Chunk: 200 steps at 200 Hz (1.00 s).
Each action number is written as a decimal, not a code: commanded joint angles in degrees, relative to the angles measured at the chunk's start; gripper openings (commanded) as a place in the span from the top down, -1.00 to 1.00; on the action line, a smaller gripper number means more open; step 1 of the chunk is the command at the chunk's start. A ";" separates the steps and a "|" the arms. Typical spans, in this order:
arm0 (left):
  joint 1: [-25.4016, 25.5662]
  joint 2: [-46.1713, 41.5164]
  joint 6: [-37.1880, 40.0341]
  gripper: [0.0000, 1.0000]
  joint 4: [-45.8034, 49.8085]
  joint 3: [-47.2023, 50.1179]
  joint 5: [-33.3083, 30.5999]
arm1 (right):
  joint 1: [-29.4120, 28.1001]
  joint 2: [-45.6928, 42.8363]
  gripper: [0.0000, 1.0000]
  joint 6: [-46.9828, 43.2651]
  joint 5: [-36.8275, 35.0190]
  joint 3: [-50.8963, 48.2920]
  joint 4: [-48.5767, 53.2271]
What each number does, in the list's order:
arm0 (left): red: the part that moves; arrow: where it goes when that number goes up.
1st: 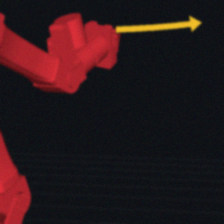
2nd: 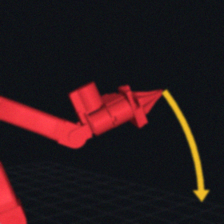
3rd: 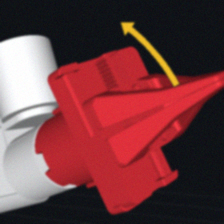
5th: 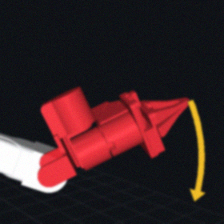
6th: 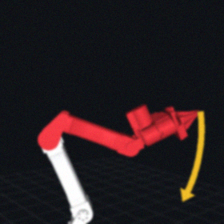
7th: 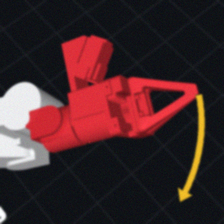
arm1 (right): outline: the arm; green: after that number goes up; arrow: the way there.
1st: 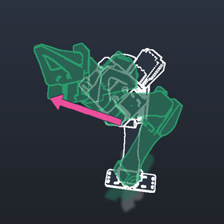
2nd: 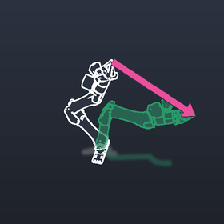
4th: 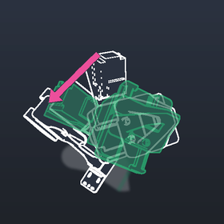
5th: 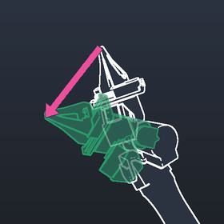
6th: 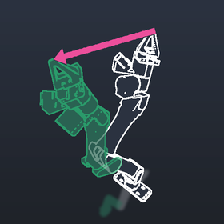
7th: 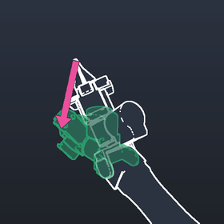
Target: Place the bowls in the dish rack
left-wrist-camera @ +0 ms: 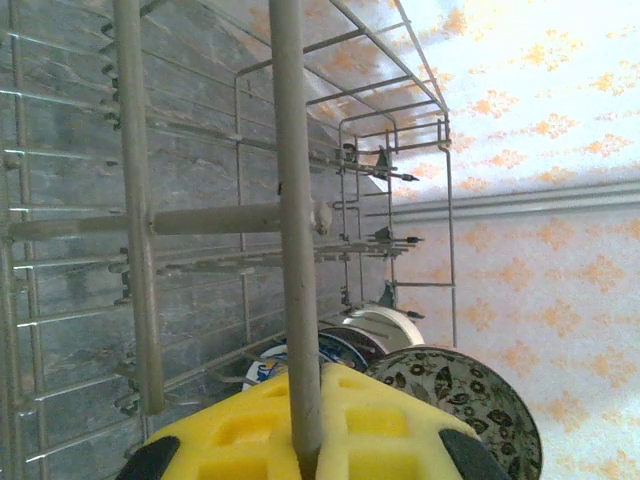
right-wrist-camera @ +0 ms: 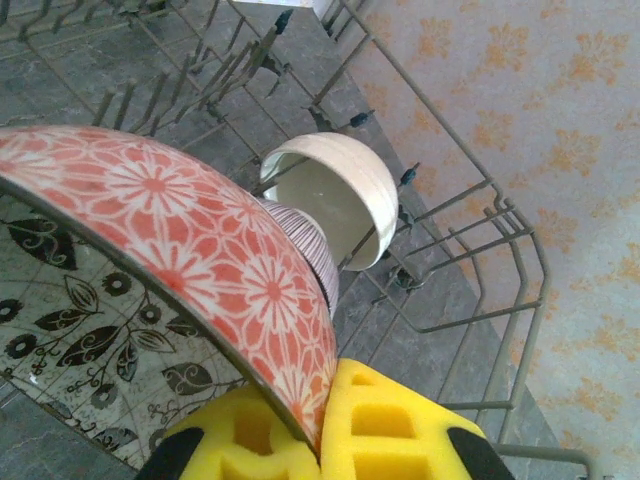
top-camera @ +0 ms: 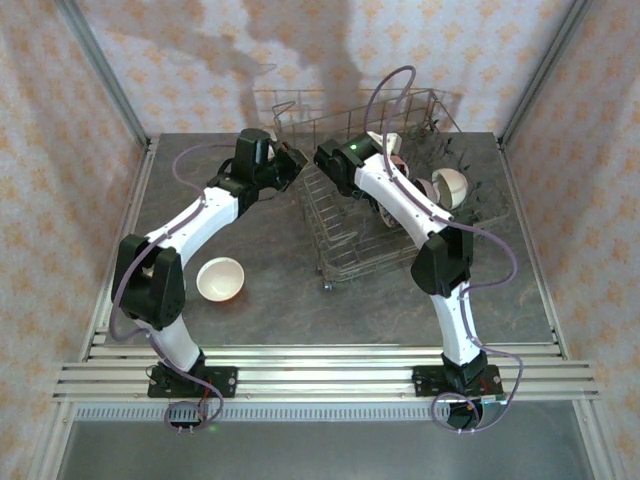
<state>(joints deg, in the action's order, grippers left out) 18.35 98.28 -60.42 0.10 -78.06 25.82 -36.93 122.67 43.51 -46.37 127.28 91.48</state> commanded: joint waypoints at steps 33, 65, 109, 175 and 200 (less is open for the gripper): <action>0.05 -1.49 4.07 0.99 0.55 0.68 -9.74 | -2.53 -0.24 1.00 6.28 -8.71 0.23 9.57; 0.02 -1.42 5.60 0.42 1.55 -0.88 -8.40 | -4.58 -1.59 1.00 10.11 -8.68 -3.93 10.30; -0.23 -3.30 10.71 -0.02 4.98 -2.53 -7.66 | -5.87 -2.62 1.00 14.20 -8.56 -10.16 10.31; -1.36 -5.63 16.27 -0.18 9.44 -3.20 -6.05 | -5.88 -3.14 1.00 18.58 -11.43 -16.59 10.42; -1.92 -6.08 17.41 -0.20 10.59 -2.97 -5.24 | -5.88 -3.37 1.00 18.98 -12.23 -17.72 10.45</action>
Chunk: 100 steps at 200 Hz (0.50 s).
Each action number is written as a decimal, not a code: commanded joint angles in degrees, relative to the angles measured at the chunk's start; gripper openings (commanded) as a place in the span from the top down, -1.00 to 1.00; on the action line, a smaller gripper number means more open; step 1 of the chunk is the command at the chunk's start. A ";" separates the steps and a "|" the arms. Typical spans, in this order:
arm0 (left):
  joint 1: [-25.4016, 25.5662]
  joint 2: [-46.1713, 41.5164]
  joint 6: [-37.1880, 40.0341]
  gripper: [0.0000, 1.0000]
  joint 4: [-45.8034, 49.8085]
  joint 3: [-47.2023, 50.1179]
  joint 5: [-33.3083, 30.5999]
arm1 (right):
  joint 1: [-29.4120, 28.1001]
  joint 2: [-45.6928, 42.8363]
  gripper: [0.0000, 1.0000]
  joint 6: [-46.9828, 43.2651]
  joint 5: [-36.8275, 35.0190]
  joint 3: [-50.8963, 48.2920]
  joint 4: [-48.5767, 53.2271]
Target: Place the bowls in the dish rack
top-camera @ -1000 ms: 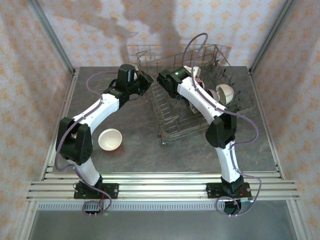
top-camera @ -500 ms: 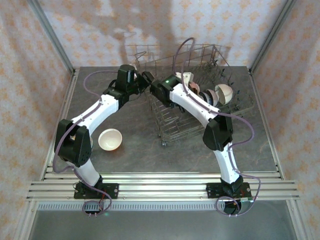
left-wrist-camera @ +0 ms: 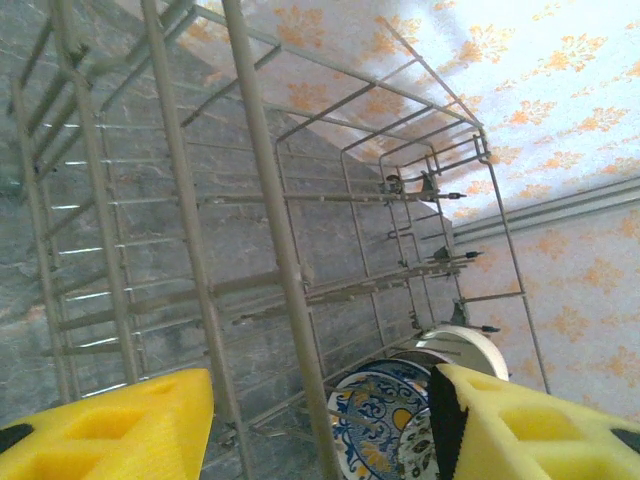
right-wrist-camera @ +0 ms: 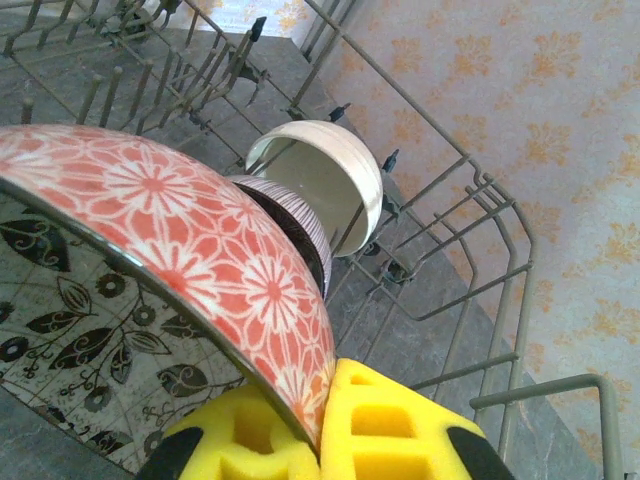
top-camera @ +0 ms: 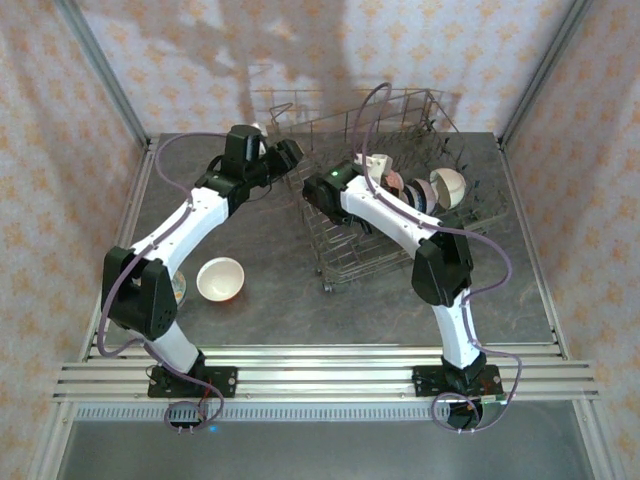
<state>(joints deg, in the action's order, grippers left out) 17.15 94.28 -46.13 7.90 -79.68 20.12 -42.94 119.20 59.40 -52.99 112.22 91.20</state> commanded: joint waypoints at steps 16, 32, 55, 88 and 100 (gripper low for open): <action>-1.04 -2.24 3.91 -0.20 3.57 -1.36 1.02 | 0.14 0.49 1.00 2.81 -5.80 -2.80 10.75; -1.23 -2.10 4.43 -0.21 4.02 -1.44 1.76 | 0.09 1.31 1.00 2.15 -5.17 -2.12 10.75; -1.58 -1.91 5.03 -0.21 4.29 -1.78 3.01 | -0.85 2.08 1.00 1.65 -5.26 -0.64 10.71; -1.63 -1.25 5.69 -0.21 4.87 -2.54 4.39 | -2.39 2.21 1.00 1.94 -2.56 1.36 10.75; -1.55 -0.95 5.94 -0.21 4.85 -2.75 5.13 | -2.64 2.54 1.00 2.25 -0.96 1.77 10.70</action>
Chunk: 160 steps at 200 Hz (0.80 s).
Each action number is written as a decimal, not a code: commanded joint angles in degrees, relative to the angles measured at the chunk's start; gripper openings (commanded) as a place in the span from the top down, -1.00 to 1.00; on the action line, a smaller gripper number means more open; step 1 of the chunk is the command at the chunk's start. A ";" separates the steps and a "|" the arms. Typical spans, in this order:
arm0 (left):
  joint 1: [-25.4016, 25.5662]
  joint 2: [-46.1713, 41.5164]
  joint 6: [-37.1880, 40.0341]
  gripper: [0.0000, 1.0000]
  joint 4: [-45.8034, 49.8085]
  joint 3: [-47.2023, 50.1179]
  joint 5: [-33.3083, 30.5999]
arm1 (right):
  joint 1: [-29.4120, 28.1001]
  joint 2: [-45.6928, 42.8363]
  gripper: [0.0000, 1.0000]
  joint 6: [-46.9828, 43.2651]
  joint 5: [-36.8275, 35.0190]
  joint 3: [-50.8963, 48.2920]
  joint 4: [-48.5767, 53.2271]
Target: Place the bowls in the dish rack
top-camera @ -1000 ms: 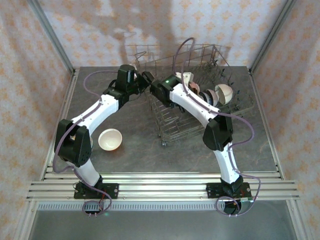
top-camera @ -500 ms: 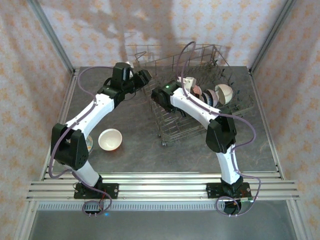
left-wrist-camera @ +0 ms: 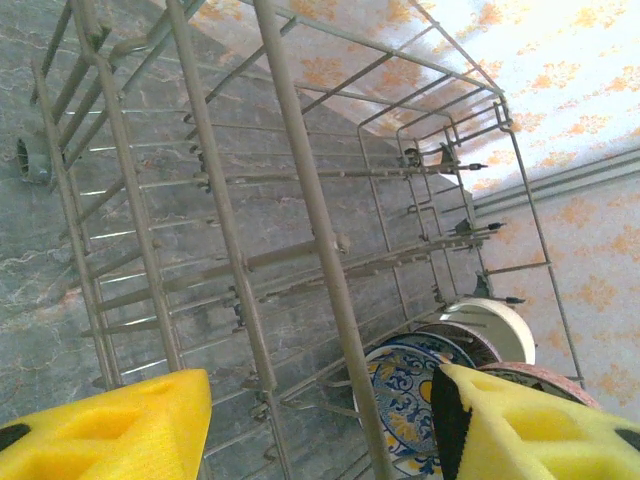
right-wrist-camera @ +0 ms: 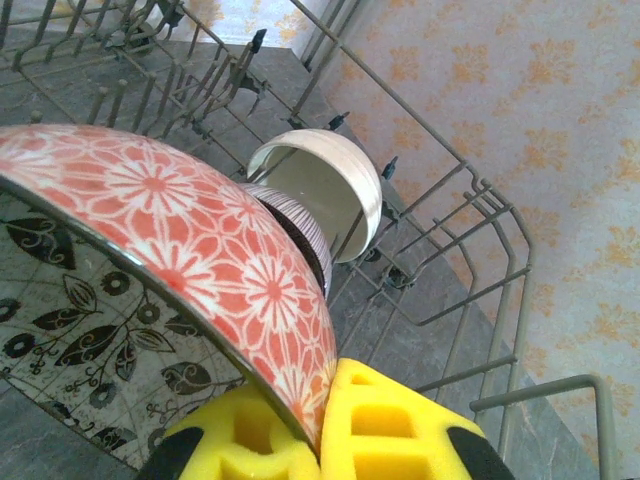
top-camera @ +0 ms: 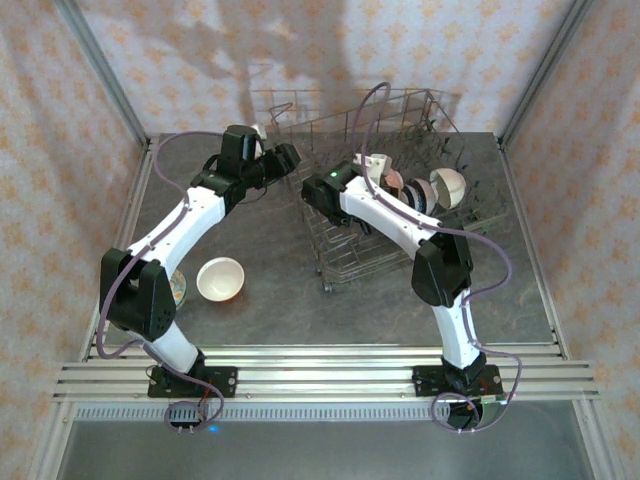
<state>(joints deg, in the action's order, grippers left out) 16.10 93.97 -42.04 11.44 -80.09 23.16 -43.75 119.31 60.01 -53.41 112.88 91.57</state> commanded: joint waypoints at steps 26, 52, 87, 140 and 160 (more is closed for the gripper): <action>-0.56 0.13 2.04 -0.21 1.81 -2.95 3.00 | -2.38 3.36 1.00 2.12 1.81 1.95 10.36; -0.61 0.68 2.05 -0.21 1.96 -3.40 3.56 | -2.44 3.47 1.00 3.03 3.08 1.69 10.36; -0.65 0.88 2.23 -0.21 2.35 -3.67 3.83 | -2.63 3.79 1.00 4.32 3.53 -0.58 10.42; -0.63 1.10 1.46 -0.21 1.93 -3.28 4.17 | -2.66 3.07 0.97 6.87 4.02 -3.06 10.47; -0.63 1.15 1.01 -0.21 1.72 -3.05 4.61 | -2.65 3.47 0.98 8.21 5.13 -4.31 10.46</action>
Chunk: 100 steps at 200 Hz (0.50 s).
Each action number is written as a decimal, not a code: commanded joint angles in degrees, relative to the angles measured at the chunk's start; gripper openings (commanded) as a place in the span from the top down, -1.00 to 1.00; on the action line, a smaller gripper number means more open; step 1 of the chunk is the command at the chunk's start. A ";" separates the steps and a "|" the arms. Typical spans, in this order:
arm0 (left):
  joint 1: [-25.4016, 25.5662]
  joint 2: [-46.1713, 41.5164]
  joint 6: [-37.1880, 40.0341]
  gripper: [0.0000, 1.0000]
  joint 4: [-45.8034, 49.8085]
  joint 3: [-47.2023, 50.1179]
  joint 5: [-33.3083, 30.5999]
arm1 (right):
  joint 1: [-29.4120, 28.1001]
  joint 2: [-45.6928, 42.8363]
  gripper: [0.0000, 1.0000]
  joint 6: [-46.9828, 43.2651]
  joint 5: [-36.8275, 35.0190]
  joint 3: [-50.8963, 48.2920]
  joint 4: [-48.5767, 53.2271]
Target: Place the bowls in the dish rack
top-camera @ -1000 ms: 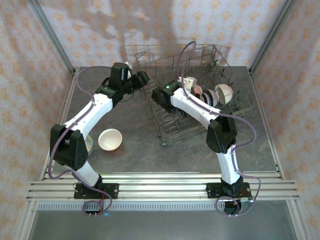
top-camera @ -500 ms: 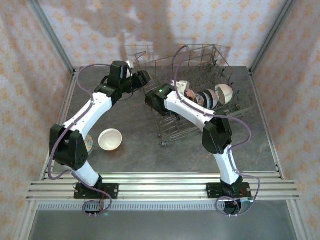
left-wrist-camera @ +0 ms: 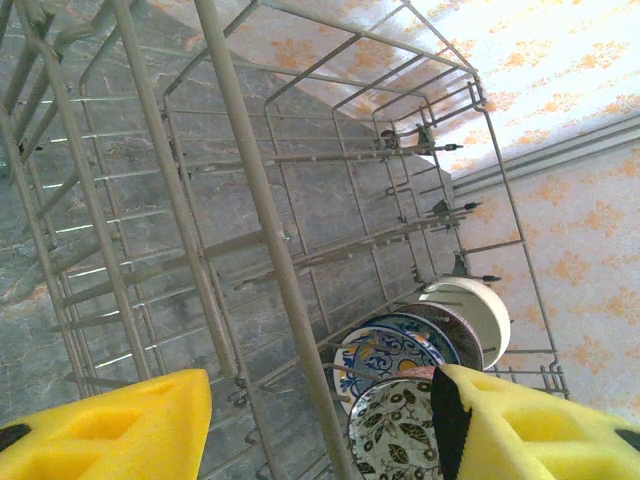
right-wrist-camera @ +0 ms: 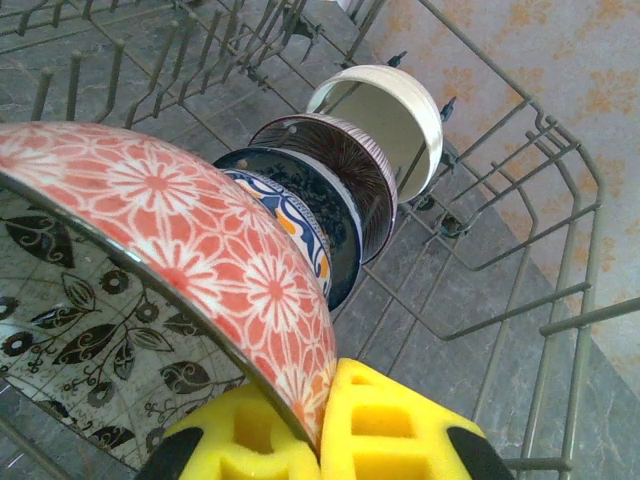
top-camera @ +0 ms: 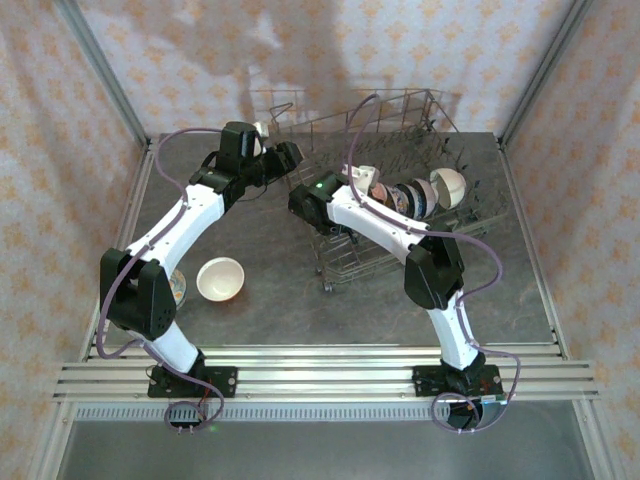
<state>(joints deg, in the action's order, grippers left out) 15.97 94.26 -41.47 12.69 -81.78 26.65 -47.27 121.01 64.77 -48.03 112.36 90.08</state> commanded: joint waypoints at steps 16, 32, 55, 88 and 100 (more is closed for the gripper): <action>-0.50 0.82 0.43 -0.21 0.66 -1.28 1.18 | 1.01 1.08 0.98 5.17 -0.43 -5.24 11.95; -0.50 0.88 0.51 -0.21 0.87 -1.28 1.38 | 1.21 -0.12 0.98 6.98 -1.03 -6.74 11.94; -0.50 0.91 0.44 -0.21 1.08 -1.28 1.56 | 1.80 -2.03 0.98 9.65 -1.47 -9.46 11.95; -0.40 1.07 0.17 -0.20 1.20 -1.41 2.04 | 2.36 -3.20 1.00 11.70 -0.57 -11.13 11.96; -0.32 1.30 -0.05 -0.20 1.28 -1.63 2.48 | 2.37 -3.22 1.00 12.05 -0.40 -11.27 11.95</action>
<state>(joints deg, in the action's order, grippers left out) 15.97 94.28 -41.52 12.71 -81.78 27.68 -47.31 115.94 73.14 -46.81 104.36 87.81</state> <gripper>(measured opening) 0.601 0.041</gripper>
